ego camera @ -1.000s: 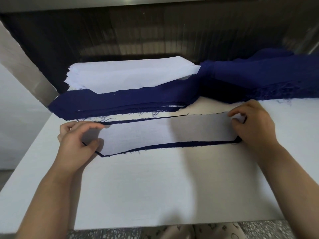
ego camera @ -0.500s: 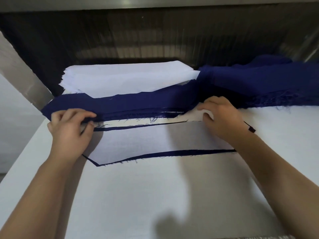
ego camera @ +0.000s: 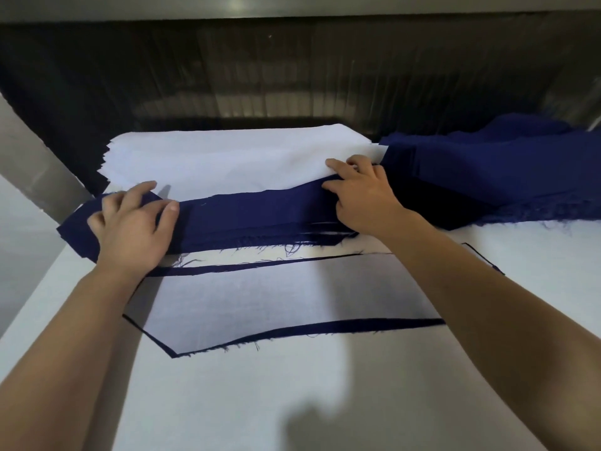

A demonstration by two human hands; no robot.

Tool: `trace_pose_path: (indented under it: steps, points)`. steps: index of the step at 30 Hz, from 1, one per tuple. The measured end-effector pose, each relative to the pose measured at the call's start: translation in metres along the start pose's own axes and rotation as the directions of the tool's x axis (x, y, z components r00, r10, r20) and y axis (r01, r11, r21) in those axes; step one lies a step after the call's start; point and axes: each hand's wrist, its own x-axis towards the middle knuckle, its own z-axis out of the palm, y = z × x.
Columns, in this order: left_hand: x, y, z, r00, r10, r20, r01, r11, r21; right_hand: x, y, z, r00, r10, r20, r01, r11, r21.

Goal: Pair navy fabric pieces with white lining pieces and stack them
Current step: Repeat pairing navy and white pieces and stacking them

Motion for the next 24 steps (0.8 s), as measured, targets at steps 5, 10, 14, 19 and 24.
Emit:
trace_pose_path:
  steps: [5, 10, 14, 19, 24]
  points:
    - [0.012, -0.004, 0.002, 0.995, 0.052, 0.09, -0.062, 0.992, 0.112, 0.01, 0.003, -0.002, 0.998, -0.006, 0.065, 0.004, 1.0, 0.028]
    - [0.02, -0.004, 0.0, 0.98, 0.027, 0.196, -0.055, 0.989, 0.138, 0.011, 0.007, -0.009, 1.0, 0.005, -0.016, -0.003, 0.995, 0.097]
    - [0.019, -0.001, -0.001, 0.99, 0.047, 0.13, -0.056, 0.996, 0.067, 0.011, 0.004, -0.015, 0.992, 0.014, -0.125, 0.009, 0.984, 0.18]
    - [0.016, -0.001, -0.008, 0.986, 0.127, 0.112, -0.13, 0.991, 0.025, 0.008, -0.002, -0.022, 0.982, 0.059, -0.18, 0.019, 0.916, 0.401]
    - [0.013, 0.0, -0.011, 0.982, 0.16, 0.098, -0.165, 0.985, 0.047, 0.006, -0.007, -0.021, 0.965, 0.107, -0.241, 0.015, 0.89, 0.456]
